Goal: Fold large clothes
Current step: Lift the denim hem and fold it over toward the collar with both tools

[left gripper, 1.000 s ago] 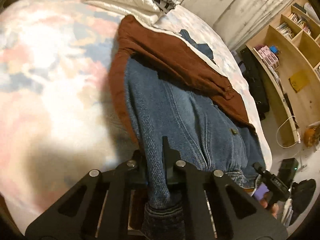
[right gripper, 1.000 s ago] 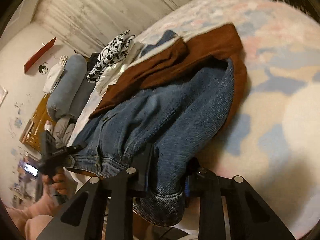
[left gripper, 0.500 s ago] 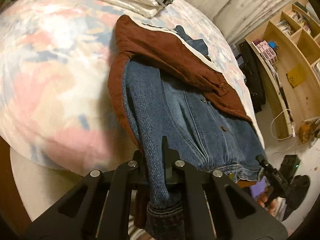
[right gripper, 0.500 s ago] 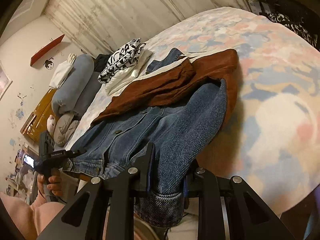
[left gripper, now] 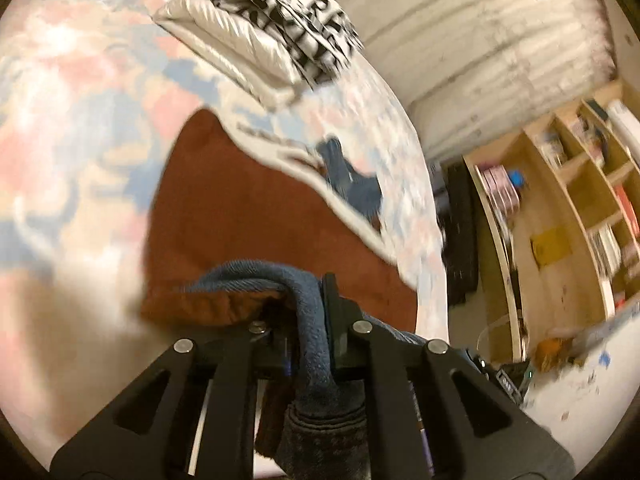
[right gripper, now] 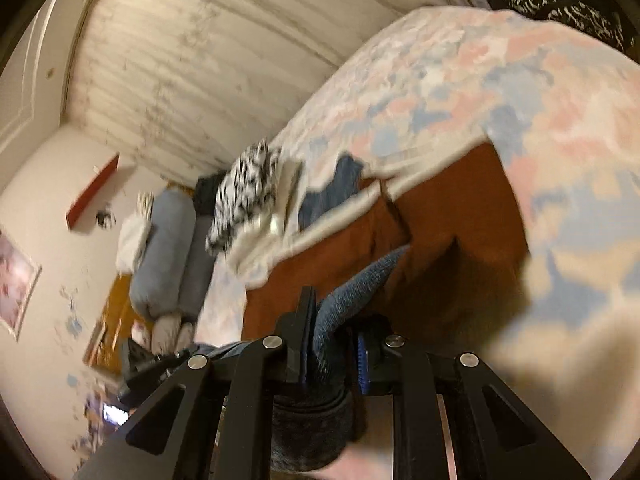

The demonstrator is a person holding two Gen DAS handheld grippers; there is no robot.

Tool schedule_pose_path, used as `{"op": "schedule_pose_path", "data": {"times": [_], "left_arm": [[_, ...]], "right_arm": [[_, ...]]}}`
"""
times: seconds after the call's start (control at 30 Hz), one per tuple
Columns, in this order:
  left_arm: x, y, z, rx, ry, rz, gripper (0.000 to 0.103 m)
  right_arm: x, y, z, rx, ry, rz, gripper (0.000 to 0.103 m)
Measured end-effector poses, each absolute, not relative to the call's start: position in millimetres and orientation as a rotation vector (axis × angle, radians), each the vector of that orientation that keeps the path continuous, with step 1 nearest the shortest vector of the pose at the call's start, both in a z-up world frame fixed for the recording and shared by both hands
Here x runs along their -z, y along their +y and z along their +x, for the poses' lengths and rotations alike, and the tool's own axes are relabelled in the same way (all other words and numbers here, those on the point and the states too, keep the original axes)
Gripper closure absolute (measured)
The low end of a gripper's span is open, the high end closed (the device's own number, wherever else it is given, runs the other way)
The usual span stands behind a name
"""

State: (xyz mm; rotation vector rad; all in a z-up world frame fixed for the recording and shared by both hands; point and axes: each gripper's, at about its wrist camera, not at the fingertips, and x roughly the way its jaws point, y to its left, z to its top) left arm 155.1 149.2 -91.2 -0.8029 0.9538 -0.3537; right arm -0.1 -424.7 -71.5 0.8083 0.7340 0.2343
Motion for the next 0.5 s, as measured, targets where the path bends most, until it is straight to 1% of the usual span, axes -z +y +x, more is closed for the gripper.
{"op": "schedule_pose_path", "data": {"times": [0.1, 0.17, 0.2, 0.23, 0.27, 0.3, 0.33, 0.4, 0.5], "left_arm": [[97, 143, 207, 0.322, 0.967, -0.818, 0.092], [104, 140, 242, 0.297, 0.978, -0.848, 0.087], [108, 140, 253, 0.292, 0.982, -0.868, 0.085], [115, 139, 269, 0.297, 0.998, -0.909, 0.074], [122, 138, 283, 0.301, 1.010, -0.945, 0.063], [128, 137, 288, 0.295, 1.011, -0.959, 0.060], [133, 135, 297, 0.289, 1.012, -0.979, 0.053], [141, 135, 305, 0.297, 1.008, -0.993, 0.050], [141, 132, 309, 0.329, 1.001, -0.990, 0.047]], "right_arm": [[67, -438, 61, -0.174, 0.714, 0.831, 0.086], [75, -450, 97, -0.134, 0.728, 0.860, 0.083], [83, -456, 118, -0.109, 0.754, 0.889, 0.074], [90, -461, 133, -0.099, 0.768, 0.913, 0.061], [98, -467, 148, -0.092, 0.772, 0.942, 0.056], [105, -472, 161, -0.076, 0.764, 0.966, 0.049], [108, -478, 164, -0.071, 0.758, 0.977, 0.046], [118, -485, 180, -0.086, 0.755, 1.004, 0.045], [130, -480, 190, -0.154, 0.819, 0.959, 0.045]]}}
